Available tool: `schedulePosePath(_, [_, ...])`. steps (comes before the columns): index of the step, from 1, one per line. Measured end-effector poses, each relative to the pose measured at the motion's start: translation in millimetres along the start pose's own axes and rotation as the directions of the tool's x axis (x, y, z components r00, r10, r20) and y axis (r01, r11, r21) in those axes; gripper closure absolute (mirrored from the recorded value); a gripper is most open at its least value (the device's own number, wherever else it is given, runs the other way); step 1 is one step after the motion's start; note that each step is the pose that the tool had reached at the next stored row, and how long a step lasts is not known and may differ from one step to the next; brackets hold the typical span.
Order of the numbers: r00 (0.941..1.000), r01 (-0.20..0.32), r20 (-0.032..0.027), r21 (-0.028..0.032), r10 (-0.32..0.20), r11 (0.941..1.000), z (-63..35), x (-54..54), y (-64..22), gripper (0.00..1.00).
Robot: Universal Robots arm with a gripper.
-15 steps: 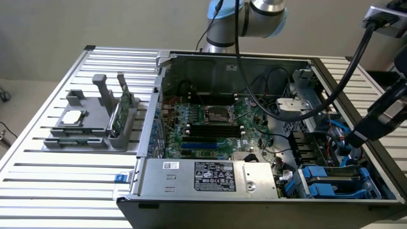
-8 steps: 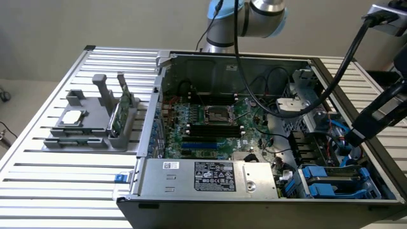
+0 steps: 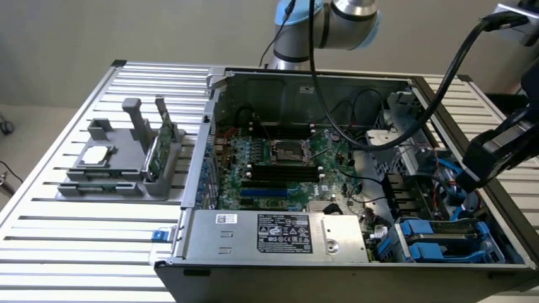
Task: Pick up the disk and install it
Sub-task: 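Insert the first disk wire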
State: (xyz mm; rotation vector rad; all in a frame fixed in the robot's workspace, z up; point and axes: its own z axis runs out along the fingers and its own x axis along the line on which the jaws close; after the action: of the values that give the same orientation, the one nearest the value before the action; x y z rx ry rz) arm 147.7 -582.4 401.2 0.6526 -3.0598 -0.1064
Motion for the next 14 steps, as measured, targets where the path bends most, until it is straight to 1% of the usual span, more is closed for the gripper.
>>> schedulePosePath(4, [0.9978,-0.066,0.0057,-0.0028,0.066,0.9978,0.5,0.0,-0.1,0.75])
schedulePosePath(7, [0.9933,-0.115,0.0093,-0.0037,0.115,0.9934,0.7,0.1,-0.1,0.75])
schedulePosePath(11, [0.9833,-0.182,0.0143,-0.0051,0.182,0.9834,1.1,0.0,-0.1,0.75])
schedulePosePath(14, [0.9724,-0.232,0.018,-0.0068,0.232,0.9726,1.6,0.1,-0.1,0.75])
